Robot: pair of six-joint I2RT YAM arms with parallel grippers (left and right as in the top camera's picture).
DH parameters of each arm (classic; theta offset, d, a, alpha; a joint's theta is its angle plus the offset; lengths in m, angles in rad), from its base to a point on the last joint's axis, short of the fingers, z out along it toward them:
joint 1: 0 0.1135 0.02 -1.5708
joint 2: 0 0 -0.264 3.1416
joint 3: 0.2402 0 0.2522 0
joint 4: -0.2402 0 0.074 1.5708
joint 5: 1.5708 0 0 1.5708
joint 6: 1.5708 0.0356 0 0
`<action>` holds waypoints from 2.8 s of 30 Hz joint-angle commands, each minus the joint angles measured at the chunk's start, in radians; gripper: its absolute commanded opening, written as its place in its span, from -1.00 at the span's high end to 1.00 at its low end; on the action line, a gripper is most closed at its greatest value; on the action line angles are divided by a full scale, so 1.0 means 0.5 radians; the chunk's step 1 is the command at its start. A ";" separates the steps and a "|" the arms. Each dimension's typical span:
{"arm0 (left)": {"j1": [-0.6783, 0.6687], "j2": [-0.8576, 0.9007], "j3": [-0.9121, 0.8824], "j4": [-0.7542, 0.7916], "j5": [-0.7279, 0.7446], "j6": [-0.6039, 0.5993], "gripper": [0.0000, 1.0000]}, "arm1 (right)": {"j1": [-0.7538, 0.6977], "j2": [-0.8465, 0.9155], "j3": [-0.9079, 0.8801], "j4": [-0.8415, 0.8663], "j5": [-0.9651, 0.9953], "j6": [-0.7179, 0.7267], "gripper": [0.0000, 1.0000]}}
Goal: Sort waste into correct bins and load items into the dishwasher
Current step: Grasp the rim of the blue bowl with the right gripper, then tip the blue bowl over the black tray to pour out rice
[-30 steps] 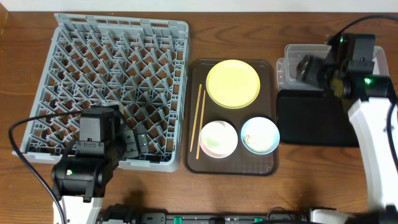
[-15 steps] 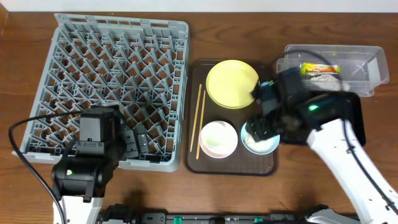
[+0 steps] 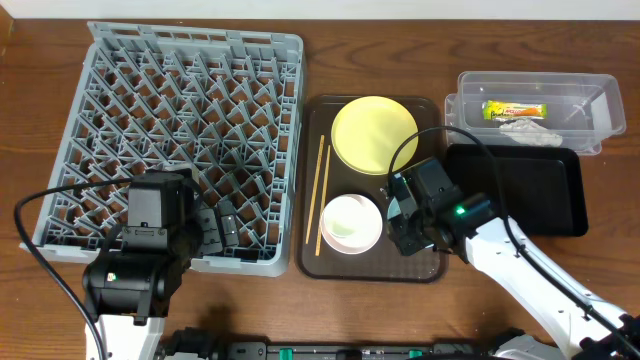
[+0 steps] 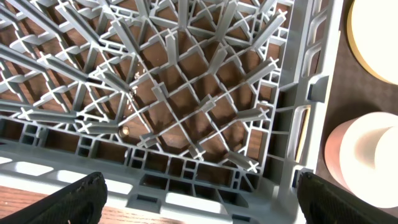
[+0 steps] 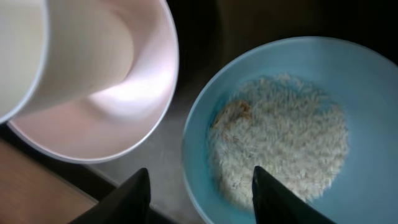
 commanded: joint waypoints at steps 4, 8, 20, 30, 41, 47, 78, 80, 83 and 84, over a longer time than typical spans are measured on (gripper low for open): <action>0.008 0.000 0.040 -0.005 -0.009 0.025 -0.96 | 0.019 -0.002 -0.188 0.168 0.026 0.026 0.23; 0.008 0.000 0.040 -0.005 -0.009 0.025 -0.96 | 0.019 -0.001 -0.253 0.226 0.026 0.026 0.31; 0.008 0.000 0.040 -0.006 -0.009 0.025 -0.96 | 0.019 0.000 -0.314 0.275 0.026 0.026 0.63; 0.008 0.000 0.040 -0.006 -0.009 0.025 -0.96 | 0.019 -0.001 -0.310 0.345 0.018 0.025 0.87; 0.008 0.000 0.040 -0.006 -0.009 0.025 -0.96 | -0.040 -0.183 0.182 0.144 0.020 0.140 0.98; 0.008 0.000 0.040 -0.006 -0.010 0.026 -0.96 | -0.240 -0.270 0.310 0.098 -0.029 0.290 0.98; 0.008 0.000 0.040 -0.006 -0.009 0.026 -0.96 | -1.864 0.481 0.274 0.079 -1.975 0.037 0.98; 0.008 0.000 0.040 -0.006 -0.009 0.026 -0.96 | -1.952 0.546 0.273 0.103 -2.087 0.038 0.98; 0.008 0.000 0.040 -0.006 -0.009 0.026 -0.96 | -2.038 0.617 0.273 0.118 -2.213 0.037 0.98; 0.008 0.000 0.040 -0.006 -0.009 0.026 -0.96 | -2.062 0.640 0.273 0.125 -2.243 0.038 0.98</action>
